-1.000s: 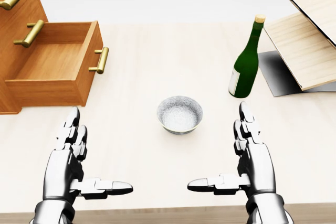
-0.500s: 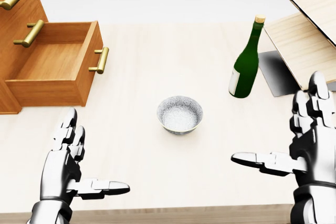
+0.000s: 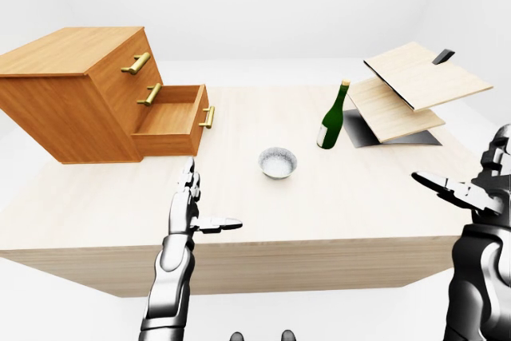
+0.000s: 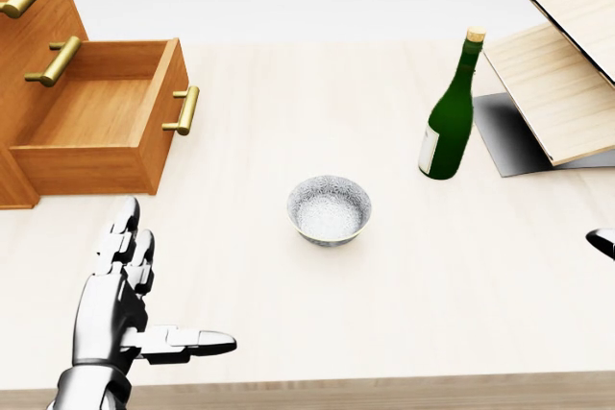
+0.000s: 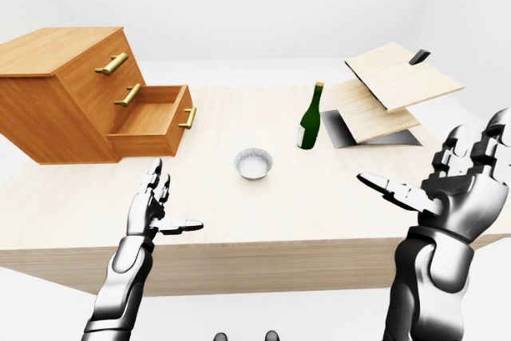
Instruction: Close the bottom drawer of the cabinet.
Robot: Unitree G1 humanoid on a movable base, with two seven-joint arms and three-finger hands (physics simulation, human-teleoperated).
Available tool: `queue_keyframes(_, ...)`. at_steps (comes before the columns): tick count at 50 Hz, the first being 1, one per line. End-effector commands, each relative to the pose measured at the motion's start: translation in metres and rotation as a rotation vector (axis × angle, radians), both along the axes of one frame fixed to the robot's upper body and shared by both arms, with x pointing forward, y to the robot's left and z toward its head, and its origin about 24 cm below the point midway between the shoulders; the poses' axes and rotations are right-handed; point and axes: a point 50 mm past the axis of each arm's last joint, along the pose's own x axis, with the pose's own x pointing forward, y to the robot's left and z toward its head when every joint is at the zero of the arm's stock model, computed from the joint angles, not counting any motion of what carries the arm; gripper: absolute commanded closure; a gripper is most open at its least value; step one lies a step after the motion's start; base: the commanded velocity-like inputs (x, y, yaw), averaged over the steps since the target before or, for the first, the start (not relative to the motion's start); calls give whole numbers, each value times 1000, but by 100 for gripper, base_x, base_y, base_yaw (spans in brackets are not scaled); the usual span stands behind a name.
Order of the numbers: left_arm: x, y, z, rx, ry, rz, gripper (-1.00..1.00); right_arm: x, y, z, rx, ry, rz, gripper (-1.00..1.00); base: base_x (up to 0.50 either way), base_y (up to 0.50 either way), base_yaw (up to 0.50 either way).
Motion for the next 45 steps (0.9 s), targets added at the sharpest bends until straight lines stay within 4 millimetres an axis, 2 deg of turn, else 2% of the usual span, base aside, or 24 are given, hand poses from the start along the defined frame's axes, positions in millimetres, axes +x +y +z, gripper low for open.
queue_keyframes(1,0,0,0,1,-1,0,-100,-6,-5,8,6,-41,-20,-100,0,0,0)
queue_keyframes(10,0,0,-1,0,-1,0,-100,-5,-4,7,1,-36,-10,-100,7,0,0)
queue_keyframes(45,0,-1,-3,3,2,-1,-100,-5,-5,5,6,-31,-2,-100,36,0,0)
